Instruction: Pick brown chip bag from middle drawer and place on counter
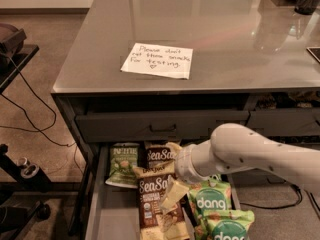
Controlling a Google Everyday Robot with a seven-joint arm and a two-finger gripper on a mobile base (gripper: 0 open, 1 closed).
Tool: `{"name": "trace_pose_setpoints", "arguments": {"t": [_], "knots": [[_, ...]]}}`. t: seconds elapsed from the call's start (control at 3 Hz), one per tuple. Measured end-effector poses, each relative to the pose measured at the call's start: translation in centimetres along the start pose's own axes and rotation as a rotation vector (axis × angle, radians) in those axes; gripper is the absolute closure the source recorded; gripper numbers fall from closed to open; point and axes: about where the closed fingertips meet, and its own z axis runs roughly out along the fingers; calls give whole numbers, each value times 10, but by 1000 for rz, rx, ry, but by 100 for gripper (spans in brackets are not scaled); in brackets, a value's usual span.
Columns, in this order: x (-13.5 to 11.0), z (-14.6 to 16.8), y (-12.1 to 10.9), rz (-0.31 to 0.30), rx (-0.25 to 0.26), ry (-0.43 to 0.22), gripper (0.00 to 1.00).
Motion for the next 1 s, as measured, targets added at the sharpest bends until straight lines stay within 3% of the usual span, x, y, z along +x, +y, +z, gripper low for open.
{"name": "trace_pose_setpoints", "arguments": {"t": [0.33,0.67,1.0], "knots": [[38,63,-13,-103,-63,16,0],[82,107,-20,-63,-122,-12,0],[97,130,-8,-24,-164,-29,0]]}}
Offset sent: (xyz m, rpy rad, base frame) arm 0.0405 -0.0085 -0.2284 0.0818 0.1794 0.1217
